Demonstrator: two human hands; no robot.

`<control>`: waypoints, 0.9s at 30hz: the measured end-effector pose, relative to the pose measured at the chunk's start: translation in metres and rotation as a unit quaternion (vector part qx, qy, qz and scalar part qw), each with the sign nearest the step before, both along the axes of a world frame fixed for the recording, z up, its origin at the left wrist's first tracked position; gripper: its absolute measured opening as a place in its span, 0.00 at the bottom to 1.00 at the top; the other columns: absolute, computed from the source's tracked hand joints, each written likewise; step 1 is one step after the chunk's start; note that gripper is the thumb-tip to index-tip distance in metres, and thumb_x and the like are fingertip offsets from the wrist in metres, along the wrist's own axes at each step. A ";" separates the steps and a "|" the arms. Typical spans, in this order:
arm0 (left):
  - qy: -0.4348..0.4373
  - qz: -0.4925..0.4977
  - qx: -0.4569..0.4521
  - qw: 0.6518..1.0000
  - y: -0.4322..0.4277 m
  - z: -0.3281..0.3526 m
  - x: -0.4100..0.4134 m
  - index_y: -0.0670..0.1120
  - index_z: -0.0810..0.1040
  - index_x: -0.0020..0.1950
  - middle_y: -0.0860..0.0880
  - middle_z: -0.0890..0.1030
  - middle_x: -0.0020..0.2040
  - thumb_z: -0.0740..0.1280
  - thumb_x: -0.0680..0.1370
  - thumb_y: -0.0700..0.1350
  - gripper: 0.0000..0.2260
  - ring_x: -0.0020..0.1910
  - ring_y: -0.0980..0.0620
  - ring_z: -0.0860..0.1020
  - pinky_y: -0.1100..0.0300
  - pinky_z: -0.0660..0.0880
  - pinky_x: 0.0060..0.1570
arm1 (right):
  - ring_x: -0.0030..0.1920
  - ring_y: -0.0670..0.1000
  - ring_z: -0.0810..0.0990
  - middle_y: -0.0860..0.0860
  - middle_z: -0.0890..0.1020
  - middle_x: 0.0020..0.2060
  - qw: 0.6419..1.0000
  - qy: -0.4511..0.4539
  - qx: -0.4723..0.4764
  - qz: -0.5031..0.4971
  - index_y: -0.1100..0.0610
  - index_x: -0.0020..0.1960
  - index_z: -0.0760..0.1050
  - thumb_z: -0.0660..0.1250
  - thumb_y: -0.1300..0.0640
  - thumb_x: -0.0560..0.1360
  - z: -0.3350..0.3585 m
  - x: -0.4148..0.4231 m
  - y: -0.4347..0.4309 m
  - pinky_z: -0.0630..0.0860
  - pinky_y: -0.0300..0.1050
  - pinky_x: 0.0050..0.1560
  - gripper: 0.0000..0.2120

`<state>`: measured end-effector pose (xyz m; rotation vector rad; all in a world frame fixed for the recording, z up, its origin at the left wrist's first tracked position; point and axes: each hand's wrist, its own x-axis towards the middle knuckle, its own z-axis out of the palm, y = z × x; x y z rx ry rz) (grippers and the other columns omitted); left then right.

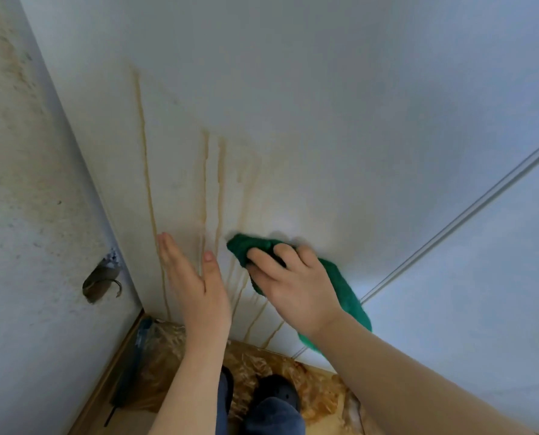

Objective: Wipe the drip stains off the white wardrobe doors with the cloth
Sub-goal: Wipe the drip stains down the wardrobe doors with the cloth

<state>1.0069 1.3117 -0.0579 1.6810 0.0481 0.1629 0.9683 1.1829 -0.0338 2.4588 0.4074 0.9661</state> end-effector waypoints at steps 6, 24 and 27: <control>-0.036 -0.008 0.007 0.999 -0.002 0.003 -0.006 0.56 0.39 0.71 0.60 0.43 0.72 0.50 0.77 0.55 0.27 0.73 0.62 0.44 0.62 0.44 0.72 | 0.49 0.52 0.67 0.44 0.71 0.56 0.941 -0.280 0.181 -0.047 0.48 0.51 0.82 0.55 0.65 0.76 0.104 0.028 0.023 0.62 0.46 0.43 0.19; -0.023 0.053 -0.061 0.996 0.017 0.022 0.015 0.47 0.43 0.77 0.61 0.46 0.71 0.51 0.83 0.44 0.25 0.70 0.67 0.46 0.76 0.45 0.66 | 0.47 0.53 0.67 0.45 0.82 0.51 0.978 -0.183 0.087 0.041 0.51 0.44 0.83 0.64 0.61 0.71 0.088 0.068 0.063 0.61 0.48 0.42 0.11; -0.038 0.059 -0.048 0.996 0.027 0.018 0.023 0.49 0.42 0.77 0.62 0.46 0.71 0.51 0.81 0.50 0.27 0.71 0.66 0.46 0.67 0.45 0.70 | 0.49 0.53 0.67 0.46 0.82 0.52 0.998 -0.027 -0.002 0.057 0.52 0.42 0.83 0.60 0.61 0.70 0.038 0.048 0.048 0.63 0.47 0.45 0.13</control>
